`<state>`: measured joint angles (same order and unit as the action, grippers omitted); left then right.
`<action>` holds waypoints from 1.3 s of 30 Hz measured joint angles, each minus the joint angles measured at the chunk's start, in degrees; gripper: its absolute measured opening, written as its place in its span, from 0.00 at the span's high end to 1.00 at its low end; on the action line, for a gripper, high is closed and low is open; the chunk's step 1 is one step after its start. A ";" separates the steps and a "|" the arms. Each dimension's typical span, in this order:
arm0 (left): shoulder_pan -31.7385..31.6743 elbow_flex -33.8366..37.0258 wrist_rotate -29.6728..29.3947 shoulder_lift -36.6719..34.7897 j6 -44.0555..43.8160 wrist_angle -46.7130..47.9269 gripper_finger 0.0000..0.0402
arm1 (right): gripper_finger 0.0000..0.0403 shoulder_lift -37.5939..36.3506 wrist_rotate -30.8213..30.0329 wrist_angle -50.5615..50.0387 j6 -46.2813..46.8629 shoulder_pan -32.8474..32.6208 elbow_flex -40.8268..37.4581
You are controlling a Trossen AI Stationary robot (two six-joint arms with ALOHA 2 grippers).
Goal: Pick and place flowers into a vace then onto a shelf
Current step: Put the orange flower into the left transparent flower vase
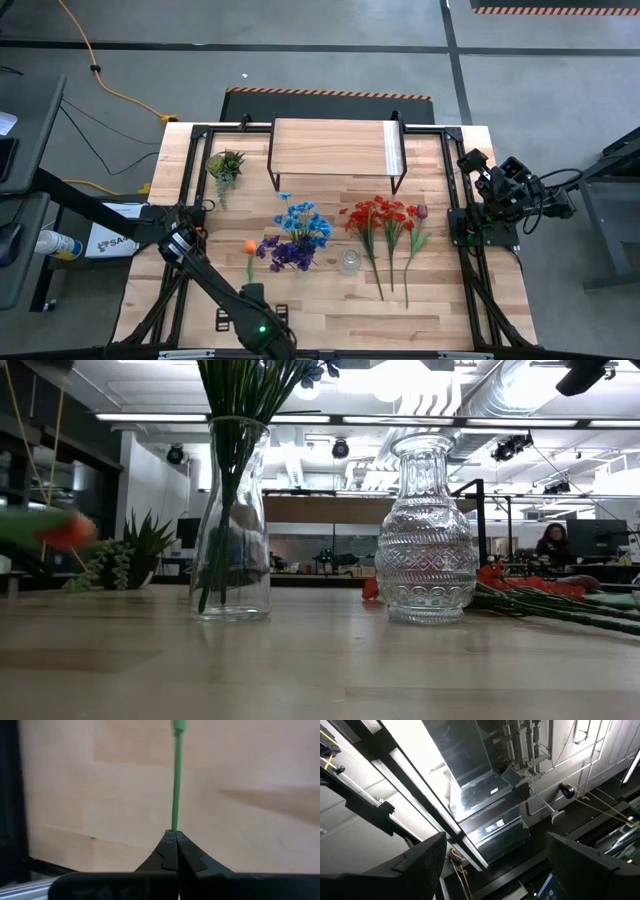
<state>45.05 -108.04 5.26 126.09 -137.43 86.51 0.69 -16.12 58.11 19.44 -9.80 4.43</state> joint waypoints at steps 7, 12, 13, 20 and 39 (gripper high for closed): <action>0.49 -2.96 -1.85 -0.95 -0.37 3.54 0.95 | 0.19 0.00 -0.01 -0.01 0.00 0.00 0.00; 0.56 -3.03 -1.15 -1.28 -0.43 3.45 0.95 | 0.19 0.00 -0.02 -0.02 0.02 0.02 0.02; 0.52 -3.03 -1.19 -1.49 -0.43 3.47 0.95 | 0.19 -0.02 0.00 -0.02 0.02 0.00 0.02; 0.46 -6.57 -2.46 -1.79 -0.45 3.44 0.95 | 0.19 0.00 -0.04 -0.02 -0.14 0.02 0.02; 0.75 -11.42 -2.85 -2.18 -0.38 3.47 0.95 | 0.19 0.00 0.00 0.42 0.09 0.01 0.01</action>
<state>45.80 -119.46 2.41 123.92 -137.81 89.98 0.69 -16.12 58.52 19.53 -9.79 4.44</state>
